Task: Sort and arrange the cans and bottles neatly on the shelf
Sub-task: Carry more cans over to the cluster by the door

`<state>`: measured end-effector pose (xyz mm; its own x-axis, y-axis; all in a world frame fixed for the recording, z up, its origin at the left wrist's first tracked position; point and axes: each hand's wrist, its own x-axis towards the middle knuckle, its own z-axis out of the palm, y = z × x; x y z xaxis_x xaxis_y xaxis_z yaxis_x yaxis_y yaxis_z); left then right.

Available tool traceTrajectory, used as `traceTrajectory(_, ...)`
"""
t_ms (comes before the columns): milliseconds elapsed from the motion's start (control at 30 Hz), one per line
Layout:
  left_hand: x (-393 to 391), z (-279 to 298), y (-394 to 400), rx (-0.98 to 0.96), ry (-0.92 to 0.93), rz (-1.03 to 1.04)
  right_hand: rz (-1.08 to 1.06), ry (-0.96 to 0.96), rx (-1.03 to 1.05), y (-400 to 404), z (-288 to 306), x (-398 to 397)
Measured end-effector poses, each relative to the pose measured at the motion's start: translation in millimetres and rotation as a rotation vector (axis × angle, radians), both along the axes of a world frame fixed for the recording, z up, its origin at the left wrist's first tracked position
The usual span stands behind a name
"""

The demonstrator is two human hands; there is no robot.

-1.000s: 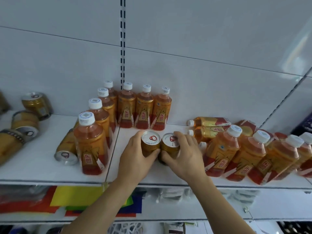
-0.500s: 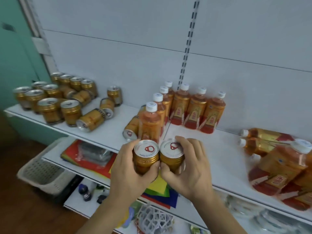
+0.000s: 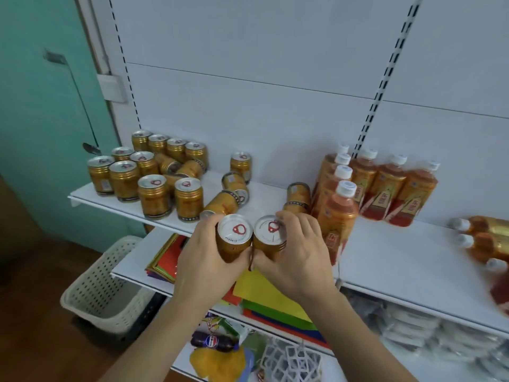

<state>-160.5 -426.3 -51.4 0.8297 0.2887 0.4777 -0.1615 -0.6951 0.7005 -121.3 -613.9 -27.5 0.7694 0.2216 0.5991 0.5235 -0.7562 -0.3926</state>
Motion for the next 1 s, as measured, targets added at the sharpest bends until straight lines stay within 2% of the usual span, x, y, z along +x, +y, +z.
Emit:
traceTrajectory(200,36,5,27,0.063,0.060,-0.101,-0.124,0.171,-0.094,26,12,29)
traceTrajectory(367,77,12,32,0.200,0.094,-0.144,-0.163,0.301,-0.143,28,28,74)
traceTrajectory(500,102,11,33,0.388,0.088,-0.122,-0.173,0.404,-0.141,28,31,104)
traceTrajectory(600,118,9,36,0.429,0.113,-0.123,-0.158,0.460,-0.140,29,29,122)
traceTrajectory(767,134,10,39,0.529,0.169,-0.113,-0.133,0.505,-0.166,34,21,137)
traceTrajectory(1000,137,10,41,0.573,0.137,-0.184,-0.136,0.500,-0.286,32,19,134)
